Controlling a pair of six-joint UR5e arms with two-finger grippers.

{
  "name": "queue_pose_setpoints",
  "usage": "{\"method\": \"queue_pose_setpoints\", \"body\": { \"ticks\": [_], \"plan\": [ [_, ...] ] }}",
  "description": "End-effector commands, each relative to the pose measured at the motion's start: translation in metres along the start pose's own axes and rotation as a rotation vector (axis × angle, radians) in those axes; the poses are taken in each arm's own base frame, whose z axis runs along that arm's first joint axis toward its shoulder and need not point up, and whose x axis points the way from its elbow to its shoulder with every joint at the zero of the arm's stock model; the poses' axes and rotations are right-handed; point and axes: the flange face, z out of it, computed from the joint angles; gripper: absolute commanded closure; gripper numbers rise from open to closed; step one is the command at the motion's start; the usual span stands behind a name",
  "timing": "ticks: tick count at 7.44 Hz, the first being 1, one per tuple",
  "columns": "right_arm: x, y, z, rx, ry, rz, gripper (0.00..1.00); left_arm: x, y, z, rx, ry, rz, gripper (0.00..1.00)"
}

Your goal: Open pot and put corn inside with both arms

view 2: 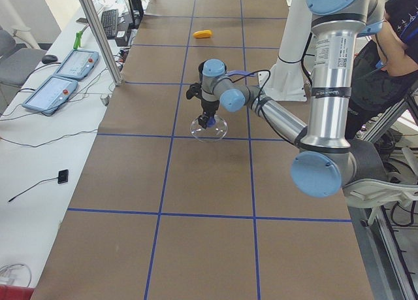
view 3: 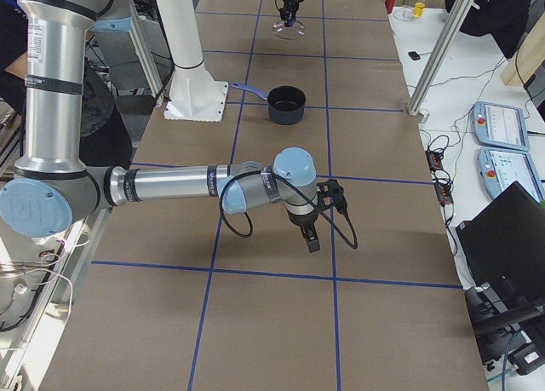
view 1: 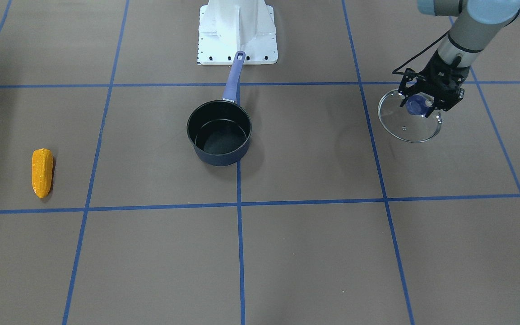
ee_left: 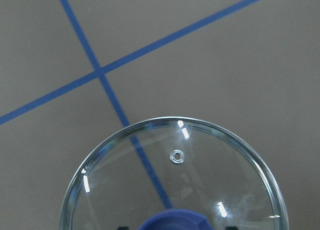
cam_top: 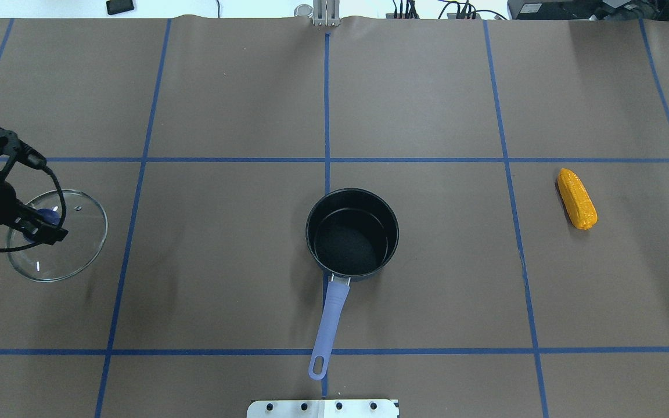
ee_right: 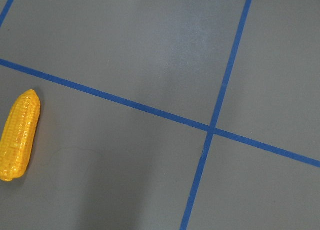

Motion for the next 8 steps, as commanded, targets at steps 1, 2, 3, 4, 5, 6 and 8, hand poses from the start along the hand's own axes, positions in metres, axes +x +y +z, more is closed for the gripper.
{"method": "queue_pose_setpoints", "body": {
  "ticks": [1, 2, 3, 4, 5, 6, 8],
  "plan": [
    [0.000, 0.000, 0.000, -0.001, 0.000, -0.001, 0.00, -0.051, 0.044, 0.048, 0.030, 0.015, 0.056, 1.00],
    [0.000, 0.001, 0.000, -0.002, 0.000, 0.002, 0.00, -0.065, 0.050, 0.067, 0.043, 0.023, 0.061, 1.00],
    [0.000, 0.001, 0.000, -0.002, 0.000, 0.002, 0.00, -0.068, 0.051, 0.073, 0.036, 0.021, 0.059, 0.98],
    [0.000, 0.001, 0.000, -0.001, 0.000, 0.000, 0.00, -0.069, 0.051, 0.075, 0.034, 0.019, 0.055, 0.90],
    [0.000, 0.001, 0.000, -0.002, 0.000, 0.002, 0.00, -0.071, 0.051, 0.081, 0.025, 0.018, 0.053, 0.62],
    [0.000, 0.001, 0.000, -0.002, 0.000, 0.002, 0.00, -0.072, 0.047, 0.084, 0.027, 0.012, 0.053, 0.15],
    [0.000, 0.001, 0.000, -0.001, 0.000, 0.000, 0.00, -0.073, 0.047, 0.082, 0.032, 0.009, 0.051, 0.02]
  ]
}}
